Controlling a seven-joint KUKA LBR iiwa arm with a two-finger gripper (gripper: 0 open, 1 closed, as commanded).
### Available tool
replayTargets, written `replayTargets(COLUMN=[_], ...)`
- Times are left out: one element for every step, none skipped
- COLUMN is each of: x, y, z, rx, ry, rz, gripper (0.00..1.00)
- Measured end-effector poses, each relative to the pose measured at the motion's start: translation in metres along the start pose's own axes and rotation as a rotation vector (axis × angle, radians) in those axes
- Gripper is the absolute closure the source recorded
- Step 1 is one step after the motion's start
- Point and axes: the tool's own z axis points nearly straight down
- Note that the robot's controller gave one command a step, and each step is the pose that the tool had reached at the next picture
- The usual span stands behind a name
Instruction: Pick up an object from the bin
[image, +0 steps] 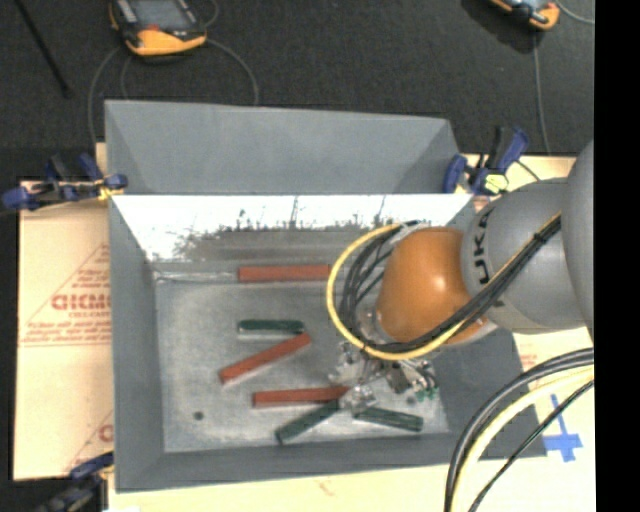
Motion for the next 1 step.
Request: replayTargets(x=[-0.0117], y=[-0.0058], z=[-0.1354], rx=[0.0], ry=[-0.009], rz=[0.037], gripper=[1.0])
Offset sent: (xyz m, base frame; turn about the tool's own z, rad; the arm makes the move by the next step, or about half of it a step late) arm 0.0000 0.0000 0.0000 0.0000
